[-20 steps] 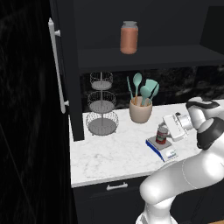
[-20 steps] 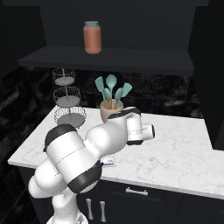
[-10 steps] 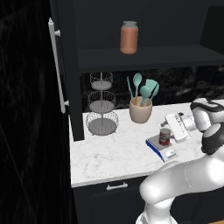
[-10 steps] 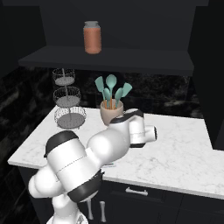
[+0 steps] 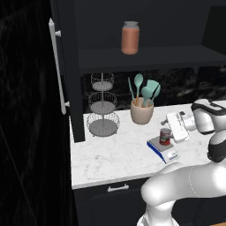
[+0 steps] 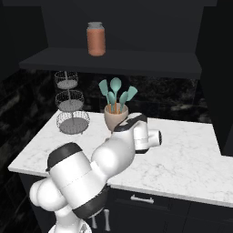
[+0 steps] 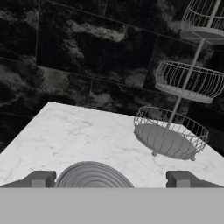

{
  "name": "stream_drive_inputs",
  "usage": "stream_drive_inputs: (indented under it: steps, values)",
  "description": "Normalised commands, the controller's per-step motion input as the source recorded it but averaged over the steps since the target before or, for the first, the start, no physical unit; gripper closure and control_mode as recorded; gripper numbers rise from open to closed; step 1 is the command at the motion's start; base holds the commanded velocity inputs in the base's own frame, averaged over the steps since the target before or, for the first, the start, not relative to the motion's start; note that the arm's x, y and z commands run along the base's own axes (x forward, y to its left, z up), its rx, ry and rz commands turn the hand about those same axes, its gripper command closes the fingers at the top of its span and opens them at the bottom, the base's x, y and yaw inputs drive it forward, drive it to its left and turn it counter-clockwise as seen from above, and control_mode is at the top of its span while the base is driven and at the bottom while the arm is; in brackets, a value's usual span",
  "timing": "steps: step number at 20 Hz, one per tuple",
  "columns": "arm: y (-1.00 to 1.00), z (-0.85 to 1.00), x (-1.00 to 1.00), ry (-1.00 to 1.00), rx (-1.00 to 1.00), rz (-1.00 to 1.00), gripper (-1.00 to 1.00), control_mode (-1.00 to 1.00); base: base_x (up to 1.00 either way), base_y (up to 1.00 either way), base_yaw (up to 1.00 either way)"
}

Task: Pick the canned food and place it on the digital scale for weighing, and close the cabinet.

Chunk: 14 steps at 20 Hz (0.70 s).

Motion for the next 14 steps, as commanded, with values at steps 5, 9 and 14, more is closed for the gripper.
stream_drive_inputs:
  steps: [5, 9, 14]
  values:
    - [0.0, 0.0, 0.0, -0.15, 0.0, 0.0, -1.0, -1.0, 0.0, 0.0, 0.0]
    - [0.02, 0.0, -0.26, -0.15, 0.0, 0.01, -1.0, -1.0, 0.0, 0.0, 0.0]
    - [0.07, 0.0, -0.24, -0.13, 0.0, 0.01, -1.0, -1.0, 0.0, 0.0, 0.0]
